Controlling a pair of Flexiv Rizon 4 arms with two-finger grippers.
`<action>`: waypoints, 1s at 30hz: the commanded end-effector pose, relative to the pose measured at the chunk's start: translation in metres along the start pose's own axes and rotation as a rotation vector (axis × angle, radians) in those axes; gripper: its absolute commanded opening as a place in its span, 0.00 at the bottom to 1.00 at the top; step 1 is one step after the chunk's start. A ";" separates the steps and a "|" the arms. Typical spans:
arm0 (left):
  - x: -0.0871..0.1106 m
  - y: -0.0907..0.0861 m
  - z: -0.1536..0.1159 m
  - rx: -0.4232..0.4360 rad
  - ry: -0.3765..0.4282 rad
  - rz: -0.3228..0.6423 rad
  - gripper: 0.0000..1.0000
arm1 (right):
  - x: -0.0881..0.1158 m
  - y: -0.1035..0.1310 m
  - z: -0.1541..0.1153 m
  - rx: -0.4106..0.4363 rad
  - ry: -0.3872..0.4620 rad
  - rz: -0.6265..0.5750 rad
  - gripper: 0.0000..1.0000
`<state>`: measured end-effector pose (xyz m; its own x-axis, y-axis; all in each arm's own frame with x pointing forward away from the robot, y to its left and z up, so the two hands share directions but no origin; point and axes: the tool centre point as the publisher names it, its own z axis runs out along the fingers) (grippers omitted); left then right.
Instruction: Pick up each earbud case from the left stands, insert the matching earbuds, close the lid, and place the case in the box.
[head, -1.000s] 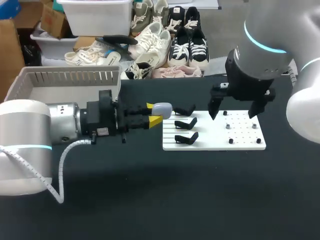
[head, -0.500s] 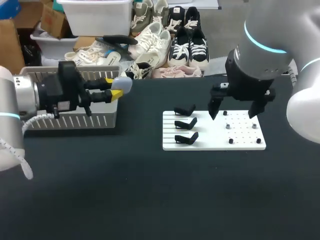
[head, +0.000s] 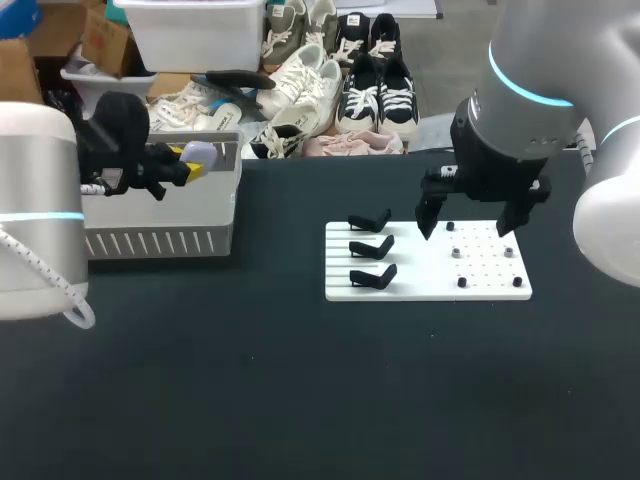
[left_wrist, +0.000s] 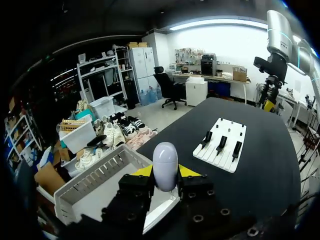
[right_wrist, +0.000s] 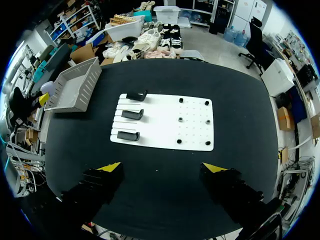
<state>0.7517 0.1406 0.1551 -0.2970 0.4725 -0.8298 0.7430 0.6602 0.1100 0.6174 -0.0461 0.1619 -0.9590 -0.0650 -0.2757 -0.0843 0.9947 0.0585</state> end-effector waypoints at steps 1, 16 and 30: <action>0.014 0.013 0.018 -0.088 0.069 -0.053 0.00 | 0.002 -0.001 -0.001 0.000 -0.005 0.002 1.00; 0.045 0.053 0.033 -0.124 0.153 -0.138 0.75 | 0.002 -0.001 -0.001 0.000 -0.005 0.002 1.00; -0.014 -0.024 0.035 0.099 -0.016 0.047 1.00 | 0.002 -0.001 -0.001 0.000 -0.005 0.002 1.00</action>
<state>0.7705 0.1031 0.1440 -0.3126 0.5411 -0.7807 0.7842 0.6108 0.1094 0.6174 -0.0463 0.1618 -0.9590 -0.0648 -0.2759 -0.0841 0.9947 0.0587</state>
